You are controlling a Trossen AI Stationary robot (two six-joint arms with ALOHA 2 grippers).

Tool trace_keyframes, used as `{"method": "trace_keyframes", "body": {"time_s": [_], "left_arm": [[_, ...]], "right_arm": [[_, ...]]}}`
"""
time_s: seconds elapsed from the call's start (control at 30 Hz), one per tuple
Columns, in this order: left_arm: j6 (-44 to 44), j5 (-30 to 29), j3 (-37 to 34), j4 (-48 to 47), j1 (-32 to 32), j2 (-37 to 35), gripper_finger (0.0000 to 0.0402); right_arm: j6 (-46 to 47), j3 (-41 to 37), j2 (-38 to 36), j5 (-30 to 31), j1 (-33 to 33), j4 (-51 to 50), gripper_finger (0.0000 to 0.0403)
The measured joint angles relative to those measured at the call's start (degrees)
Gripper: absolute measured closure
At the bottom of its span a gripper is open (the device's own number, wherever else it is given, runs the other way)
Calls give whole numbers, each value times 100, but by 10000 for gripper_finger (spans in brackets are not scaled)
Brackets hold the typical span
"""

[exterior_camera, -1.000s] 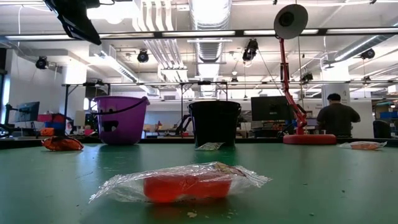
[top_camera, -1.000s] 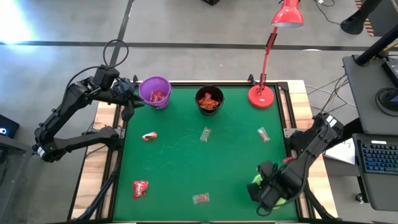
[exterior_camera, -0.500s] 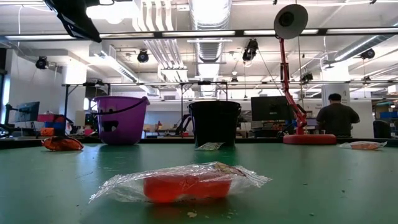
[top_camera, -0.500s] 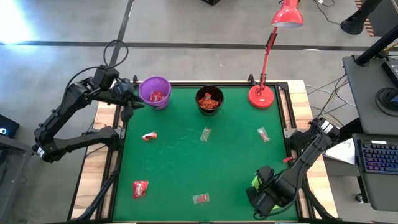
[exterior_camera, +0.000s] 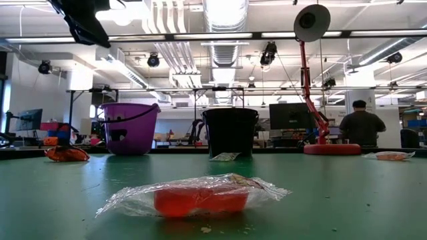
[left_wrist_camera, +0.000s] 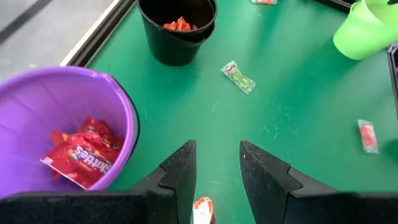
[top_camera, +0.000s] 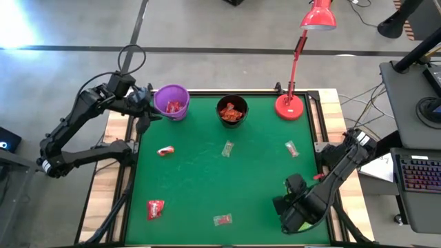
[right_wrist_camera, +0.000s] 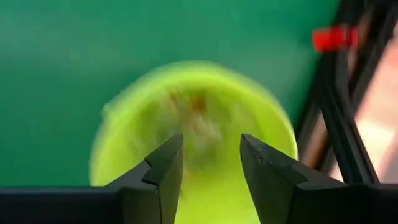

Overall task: Sort candy
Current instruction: Put the green gummy into the green bucket

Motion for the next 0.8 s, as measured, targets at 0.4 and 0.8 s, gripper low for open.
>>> {"method": "trace_keyframes", "body": {"time_s": [0.4,0.8], "left_arm": [[-1349,-4,0,225,-48,208,296],[-2588,1054,2,536,-161,294,296]], "right_arm": [[-1731,-13,-617,3038,-713,-89,244],[-3934,-24,-1067,3384,-1382,-91,250]]}}
